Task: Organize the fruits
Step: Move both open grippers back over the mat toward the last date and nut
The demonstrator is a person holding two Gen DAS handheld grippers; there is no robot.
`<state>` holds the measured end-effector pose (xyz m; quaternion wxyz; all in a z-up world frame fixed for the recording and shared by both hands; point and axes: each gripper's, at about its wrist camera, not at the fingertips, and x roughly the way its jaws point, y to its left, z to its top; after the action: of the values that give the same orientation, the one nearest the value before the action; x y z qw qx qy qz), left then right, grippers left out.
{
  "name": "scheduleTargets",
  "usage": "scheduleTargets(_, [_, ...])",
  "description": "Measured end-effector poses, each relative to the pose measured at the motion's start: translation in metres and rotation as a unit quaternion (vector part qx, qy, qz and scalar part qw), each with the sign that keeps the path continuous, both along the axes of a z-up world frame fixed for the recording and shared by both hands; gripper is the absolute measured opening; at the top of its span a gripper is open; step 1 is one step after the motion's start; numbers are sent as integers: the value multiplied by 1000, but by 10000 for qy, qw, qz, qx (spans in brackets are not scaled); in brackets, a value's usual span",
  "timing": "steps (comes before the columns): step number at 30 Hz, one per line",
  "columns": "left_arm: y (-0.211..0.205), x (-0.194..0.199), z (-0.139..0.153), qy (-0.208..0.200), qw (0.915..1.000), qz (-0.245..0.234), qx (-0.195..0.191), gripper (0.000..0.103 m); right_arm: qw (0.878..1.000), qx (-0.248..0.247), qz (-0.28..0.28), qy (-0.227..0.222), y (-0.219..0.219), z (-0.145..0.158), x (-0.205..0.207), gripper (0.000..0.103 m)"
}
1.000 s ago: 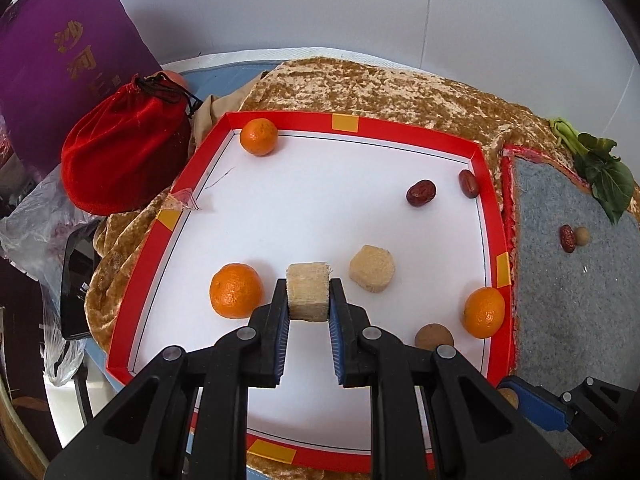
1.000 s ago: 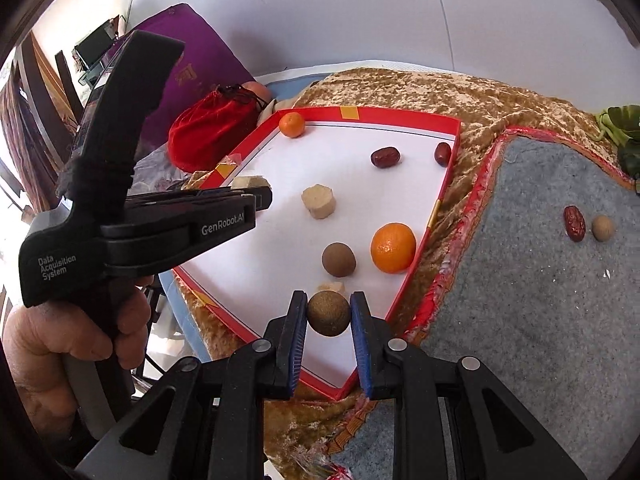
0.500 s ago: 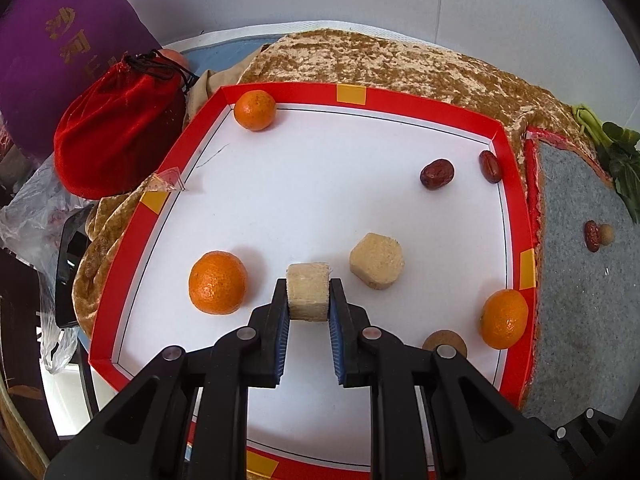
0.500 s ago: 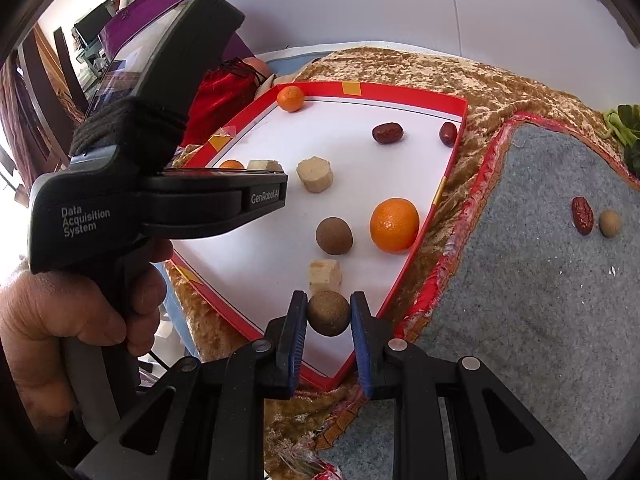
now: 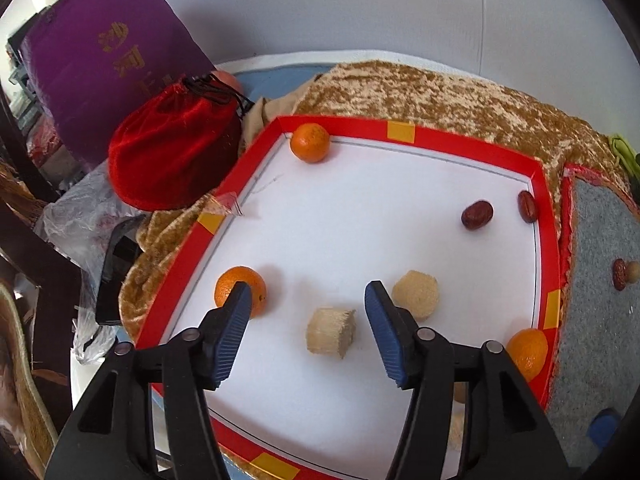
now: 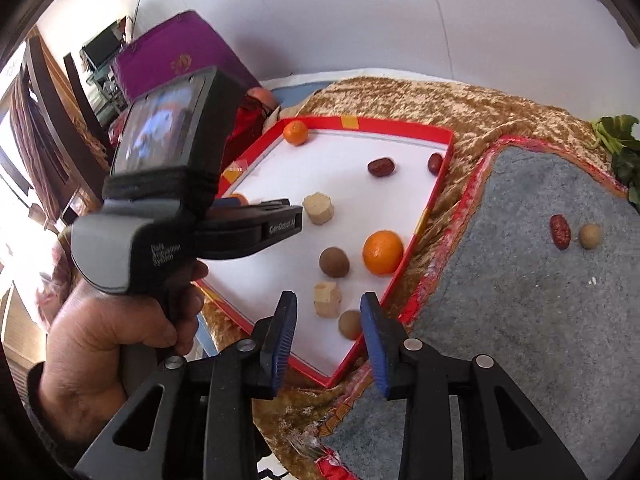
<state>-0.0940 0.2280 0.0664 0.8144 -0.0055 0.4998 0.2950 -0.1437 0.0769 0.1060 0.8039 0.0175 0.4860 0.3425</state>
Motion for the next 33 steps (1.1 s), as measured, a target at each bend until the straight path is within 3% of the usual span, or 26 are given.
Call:
scheduleTargets(6, [-26,7,15,-383,9968,-120,691,73,9958,279,-855,-154,-61,28,27,40])
scheduleTargets(9, [-50,12,17,-457,9940,-447,885,74,9902,329,-1358,-17,-97,33,48,41])
scheduleTargets(14, [-89,19,19,-548,9880,-1060,978,74,9712,326,-2358,47,-168,47,82,41])
scheduleTargets(20, [-139,19,20,-592,9750,-1995,779,77,9473,55,-3195,246,-233,45,106,41])
scheduleTargets(23, [-163,18,20,-595,9658,-2415,733,77,9400,-175,-3397,273,-248,41,110,41])
scheduleTargets(28, [-189,12,20,-622,9534,-2876,673,77,9341,-47,-3524,573,-262,31,112,41])
scheduleTargets(33, [-204,8,16,-581,9457,-3088,833,77,9379,-130,-3424,542,-251,29,111,41])
